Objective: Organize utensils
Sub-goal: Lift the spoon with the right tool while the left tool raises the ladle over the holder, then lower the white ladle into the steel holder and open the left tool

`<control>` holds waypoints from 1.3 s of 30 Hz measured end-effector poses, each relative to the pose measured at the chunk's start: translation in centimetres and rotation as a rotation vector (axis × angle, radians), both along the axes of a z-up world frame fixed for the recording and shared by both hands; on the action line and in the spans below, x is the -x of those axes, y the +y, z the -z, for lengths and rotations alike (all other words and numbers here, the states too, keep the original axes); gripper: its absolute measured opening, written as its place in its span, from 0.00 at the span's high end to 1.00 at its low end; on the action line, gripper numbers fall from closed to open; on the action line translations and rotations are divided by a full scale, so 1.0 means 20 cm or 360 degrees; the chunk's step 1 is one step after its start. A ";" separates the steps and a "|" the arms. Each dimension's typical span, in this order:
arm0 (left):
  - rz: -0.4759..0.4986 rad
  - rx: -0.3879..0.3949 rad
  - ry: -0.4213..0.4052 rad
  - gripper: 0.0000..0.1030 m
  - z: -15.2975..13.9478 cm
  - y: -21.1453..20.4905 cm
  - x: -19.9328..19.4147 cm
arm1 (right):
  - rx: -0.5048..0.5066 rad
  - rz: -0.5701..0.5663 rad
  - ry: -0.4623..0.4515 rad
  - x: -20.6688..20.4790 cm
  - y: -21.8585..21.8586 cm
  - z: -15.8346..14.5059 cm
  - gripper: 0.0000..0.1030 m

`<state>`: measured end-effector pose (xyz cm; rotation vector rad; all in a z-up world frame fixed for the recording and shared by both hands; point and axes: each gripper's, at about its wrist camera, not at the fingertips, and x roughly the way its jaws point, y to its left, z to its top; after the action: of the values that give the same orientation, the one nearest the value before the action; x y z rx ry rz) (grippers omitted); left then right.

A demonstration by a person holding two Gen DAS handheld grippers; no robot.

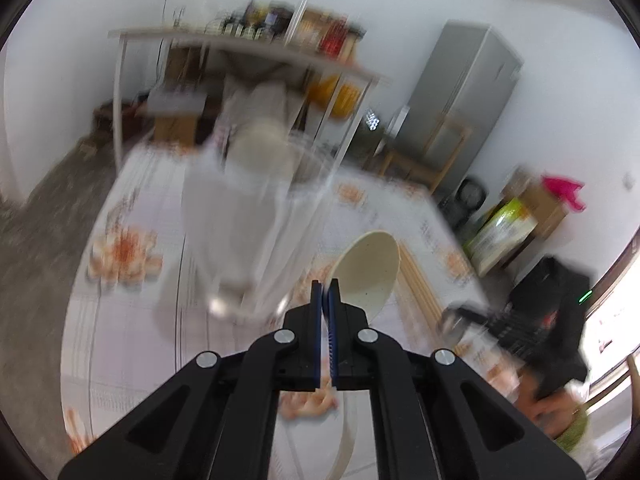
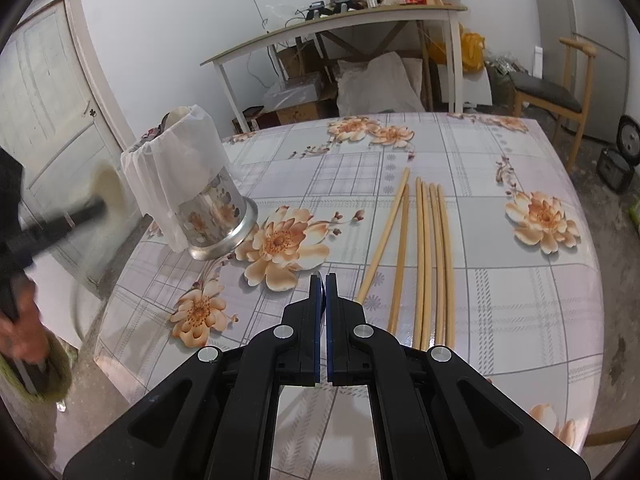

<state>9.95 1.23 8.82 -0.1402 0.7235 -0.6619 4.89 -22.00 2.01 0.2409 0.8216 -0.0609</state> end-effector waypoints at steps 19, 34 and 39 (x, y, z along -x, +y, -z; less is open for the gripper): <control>-0.0235 0.0762 -0.0320 0.98 -0.44 0.17 -0.60 | -0.0079 -0.0006 0.0060 -0.04 -0.01 0.07 1.00; -0.0356 0.0372 -0.0308 0.98 -0.07 0.08 -0.75 | -0.0095 -0.0021 0.0095 -0.06 0.00 0.09 1.00; -0.0325 0.0316 -0.0304 0.97 -0.01 0.10 -0.68 | -0.0097 -0.0024 0.0087 -0.05 0.01 0.09 1.00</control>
<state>23.49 3.13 9.03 -0.3247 0.4517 -0.5417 5.87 -21.86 0.24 0.2912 0.8803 -0.0284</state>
